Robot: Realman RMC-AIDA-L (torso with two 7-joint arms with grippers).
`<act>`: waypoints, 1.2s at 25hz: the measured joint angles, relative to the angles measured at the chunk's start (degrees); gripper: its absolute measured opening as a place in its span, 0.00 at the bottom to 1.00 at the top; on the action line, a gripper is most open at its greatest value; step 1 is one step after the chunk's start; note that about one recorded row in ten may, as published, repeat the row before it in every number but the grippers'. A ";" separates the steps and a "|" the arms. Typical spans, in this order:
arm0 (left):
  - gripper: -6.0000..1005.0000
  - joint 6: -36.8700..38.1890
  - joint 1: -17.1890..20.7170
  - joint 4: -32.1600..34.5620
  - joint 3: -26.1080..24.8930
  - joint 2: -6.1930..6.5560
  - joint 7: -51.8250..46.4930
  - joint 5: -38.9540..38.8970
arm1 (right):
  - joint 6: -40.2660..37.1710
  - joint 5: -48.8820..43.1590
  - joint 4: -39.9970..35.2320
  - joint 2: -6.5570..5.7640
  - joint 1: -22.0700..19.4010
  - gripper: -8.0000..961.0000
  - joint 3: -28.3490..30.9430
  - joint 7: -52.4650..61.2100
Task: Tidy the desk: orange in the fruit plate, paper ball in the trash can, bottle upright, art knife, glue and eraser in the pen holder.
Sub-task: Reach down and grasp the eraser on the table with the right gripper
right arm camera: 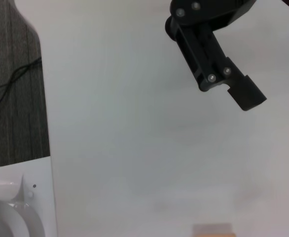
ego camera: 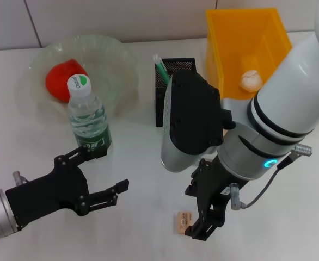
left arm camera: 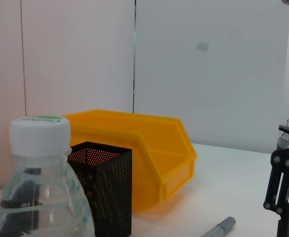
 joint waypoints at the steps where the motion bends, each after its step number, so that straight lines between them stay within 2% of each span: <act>1: 0.86 -0.01 -0.02 -0.06 0.00 -0.03 0.01 0.00 | 0.18 -0.01 -0.02 0.00 -0.19 0.78 -0.04 0.02; 12: 0.86 -1.17 -0.07 -0.36 0.25 -0.02 0.16 0.01 | 6.41 -5.66 -3.18 0.04 -5.41 0.78 -7.01 0.49; 22: 0.86 -1.10 0.52 -0.35 0.51 0.45 0.33 0.00 | 8.72 -5.16 -1.71 0.03 -6.42 0.78 -7.21 1.26; 30: 0.86 -0.68 0.90 -0.32 0.02 0.76 0.06 0.85 | 10.09 -1.04 1.93 -0.12 -5.95 0.78 -5.94 0.95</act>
